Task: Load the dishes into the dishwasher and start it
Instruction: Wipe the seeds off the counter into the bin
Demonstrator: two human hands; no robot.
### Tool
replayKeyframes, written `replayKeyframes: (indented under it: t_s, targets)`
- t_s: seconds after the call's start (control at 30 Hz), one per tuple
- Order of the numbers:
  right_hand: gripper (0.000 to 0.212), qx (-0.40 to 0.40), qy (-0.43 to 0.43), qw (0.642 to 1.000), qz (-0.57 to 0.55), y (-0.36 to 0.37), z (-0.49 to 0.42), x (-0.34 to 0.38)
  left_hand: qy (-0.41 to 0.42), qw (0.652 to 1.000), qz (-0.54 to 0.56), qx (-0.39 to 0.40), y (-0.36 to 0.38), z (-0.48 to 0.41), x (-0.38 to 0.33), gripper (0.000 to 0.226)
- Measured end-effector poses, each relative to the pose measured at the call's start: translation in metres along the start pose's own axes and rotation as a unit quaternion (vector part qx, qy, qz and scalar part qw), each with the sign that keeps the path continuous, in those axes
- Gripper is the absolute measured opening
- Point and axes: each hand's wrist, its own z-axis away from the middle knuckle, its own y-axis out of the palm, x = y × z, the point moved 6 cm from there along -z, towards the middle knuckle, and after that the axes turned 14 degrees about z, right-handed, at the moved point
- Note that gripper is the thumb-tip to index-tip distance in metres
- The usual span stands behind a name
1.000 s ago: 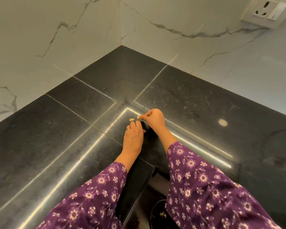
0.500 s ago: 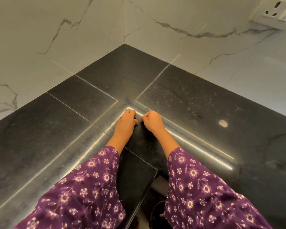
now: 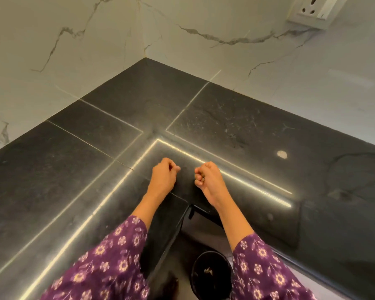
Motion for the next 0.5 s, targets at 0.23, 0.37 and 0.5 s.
replayKeyframes:
  t_s: [0.23, 0.37, 0.5]
  targets:
    - [0.024, -0.063, 0.027, 0.995, -0.074, -0.039, 0.094, -0.069, -0.06, 0.971, 0.23, 0.041, 0.068, 0.149, 0.018, 0.012]
    - [0.029, -0.061, 0.143, 0.974, -0.166, -0.058, 0.117, -0.137, -0.099, 0.979, 0.174, 0.028, 0.109, 0.201, 0.054, 0.016]
    - [0.031, -0.098, 0.258, 0.925, -0.263, -0.093, 0.123, -0.211, -0.132, 0.983, 0.122, 0.034, 0.146, 0.236, 0.091, 0.022]
